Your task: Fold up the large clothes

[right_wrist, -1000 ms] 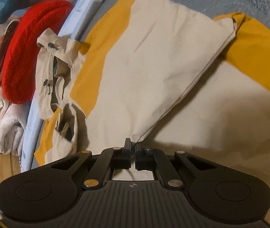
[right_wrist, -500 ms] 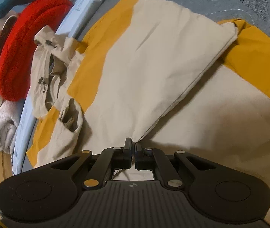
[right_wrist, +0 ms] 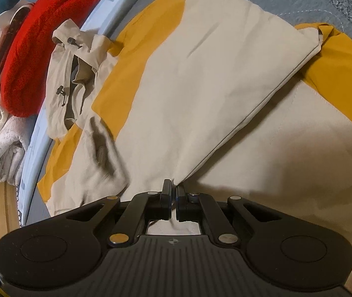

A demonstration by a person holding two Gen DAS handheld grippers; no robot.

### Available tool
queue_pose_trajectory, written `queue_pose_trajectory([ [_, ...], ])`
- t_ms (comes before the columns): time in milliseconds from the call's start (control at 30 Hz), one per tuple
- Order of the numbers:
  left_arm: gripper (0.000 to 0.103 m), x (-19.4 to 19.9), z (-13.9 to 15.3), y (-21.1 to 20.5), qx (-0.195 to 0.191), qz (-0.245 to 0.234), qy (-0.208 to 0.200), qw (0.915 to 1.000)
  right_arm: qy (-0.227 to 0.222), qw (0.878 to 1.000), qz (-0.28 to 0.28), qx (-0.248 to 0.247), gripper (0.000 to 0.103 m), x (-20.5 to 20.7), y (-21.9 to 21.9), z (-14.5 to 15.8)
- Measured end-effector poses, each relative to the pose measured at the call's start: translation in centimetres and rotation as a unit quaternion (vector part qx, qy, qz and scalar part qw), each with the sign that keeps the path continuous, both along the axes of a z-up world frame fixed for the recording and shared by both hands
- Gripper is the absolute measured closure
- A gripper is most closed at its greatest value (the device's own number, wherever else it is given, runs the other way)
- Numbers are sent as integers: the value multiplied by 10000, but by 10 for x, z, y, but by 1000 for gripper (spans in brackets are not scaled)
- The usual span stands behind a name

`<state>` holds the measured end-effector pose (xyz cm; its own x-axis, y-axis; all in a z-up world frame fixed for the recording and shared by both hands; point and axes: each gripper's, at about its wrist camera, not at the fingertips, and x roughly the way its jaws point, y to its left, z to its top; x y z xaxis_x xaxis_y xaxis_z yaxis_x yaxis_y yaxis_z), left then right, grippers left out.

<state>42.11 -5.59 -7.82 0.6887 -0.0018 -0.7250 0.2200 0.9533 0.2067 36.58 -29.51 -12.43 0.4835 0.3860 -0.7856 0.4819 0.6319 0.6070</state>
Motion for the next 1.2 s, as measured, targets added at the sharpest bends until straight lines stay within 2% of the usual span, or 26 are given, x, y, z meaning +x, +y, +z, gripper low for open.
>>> queue_pose_trajectory([
  [33,93,1,10,9,-205,253,-124,9994,9,10000,-17,12,101,0,0,0],
  [67,93,-1,21,19,-439,521,-281,9973,8,10000,-41,24,101,0,-1,1],
  [100,93,-3,35,32,-741,923,-536,9915,-10,10000,-78,26,101,1,-1,2],
  [133,92,-8,46,45,-995,1302,-762,9835,-44,9999,-109,16,101,0,-1,3],
  [167,86,-14,55,60,-1303,1748,-967,9711,-85,9999,-141,-2,101,-1,-1,5],
  [200,83,-21,63,78,-1685,2202,-1097,9545,-120,9998,-162,-19,101,-1,0,6],
  [233,68,-26,65,93,-1998,2506,-1118,9406,-137,9998,-174,-13,101,-2,-1,6],
  [267,47,-29,65,105,-2254,2733,-1071,9290,-136,9997,-200,-1,101,-2,-1,6],
  [333,34,-29,59,128,-2902,2905,-734,9089,-85,9996,-269,34,97,-4,-3,4],
  [433,34,-30,42,157,-3560,3355,-251,8718,39,9992,-382,106,94,-5,-5,0],
  [500,39,-27,32,173,-3685,3642,37,8553,72,9991,-413,65,93,-5,-7,-2],
  [533,51,-27,27,181,-3751,3792,140,8458,78,9990,-432,44,93,-5,-8,-2],
  [567,70,-25,23,188,-3718,3911,230,8416,83,9989,-467,27,93,-4,-9,-2],
  [633,87,-20,19,194,-3400,4015,433,8493,69,9986,-518,7,93,-5,-12,-3],
  [700,93,-16,20,195,-3372,3937,429,8541,-18,9985,-548,-69,97,-5,-14,0],
  [733,96,-14,25,193,-3427,3749,315,8608,-106,9981,-589,-142,101,-6,-14,3],
  [833,96,-11,59,179,-3647,2584,-396,8937,-566,9942,-771,-501,103,-12,-16,19],
  [900,95,-14,79,174,-3685,2023,-773,9041,-878,9889,-990,-681,103,-15,-18,31],
  [967,87,-14,77,176,-3630,2054,-699,9062,-972,9867,-1121,-658,103,-17,-20,34],
  [1000,86,-12,67,181,-3609,2262,-441,9037,-873,9877,-1127,-643,102,-16,-22,31],
  [1033,78,-9,54,188,-3585,2538,-111,8983,-675,9901,-1082,-588,98,-13,-21,25],
  [1067,63,-8,42,195,-3461,2911,257,8915,-378,9929,-1004,-509,94,-10,-21,17],
  [1100,62,-6,29,204,-3325,3303,565,8816,-17,9946,-931,-451,89,-9,-21,7],
  [1133,62,-8,23,212,-3262,3562,668,8731,234,9943,-942,-451,82,-10,-21,1],
  [1167,62,-11,24,218,-3115,3769,588,8703,299,9934,-996,-479,82,-14,-21,-1],
  [1200,62,-14,31,220,-2856,3942,385,8726,264,9934,-969,-554,82,-14,-20,2],
])
